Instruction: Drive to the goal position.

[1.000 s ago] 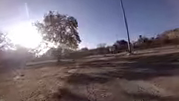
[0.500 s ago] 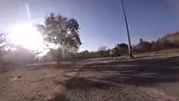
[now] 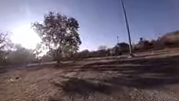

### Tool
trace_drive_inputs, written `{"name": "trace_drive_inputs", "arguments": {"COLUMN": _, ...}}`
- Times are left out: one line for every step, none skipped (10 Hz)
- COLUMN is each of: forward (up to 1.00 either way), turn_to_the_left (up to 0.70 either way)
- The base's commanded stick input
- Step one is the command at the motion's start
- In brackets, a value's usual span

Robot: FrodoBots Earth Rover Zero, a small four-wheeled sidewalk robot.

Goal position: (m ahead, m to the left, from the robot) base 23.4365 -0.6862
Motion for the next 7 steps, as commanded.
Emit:
{"name": "trace_drive_inputs", "arguments": {"forward": 0.5, "turn_to_the_left": 0.0}}
{"name": "trace_drive_inputs", "arguments": {"forward": 0.5, "turn_to_the_left": 0.0}}
{"name": "trace_drive_inputs", "arguments": {"forward": 0.5, "turn_to_the_left": 0.0}}
{"name": "trace_drive_inputs", "arguments": {"forward": 0.5, "turn_to_the_left": 0.0}}
{"name": "trace_drive_inputs", "arguments": {"forward": 0.5, "turn_to_the_left": 0.0}}
{"name": "trace_drive_inputs", "arguments": {"forward": 0.5, "turn_to_the_left": 0.0}}
{"name": "trace_drive_inputs", "arguments": {"forward": 0.5, "turn_to_the_left": 0.0}}
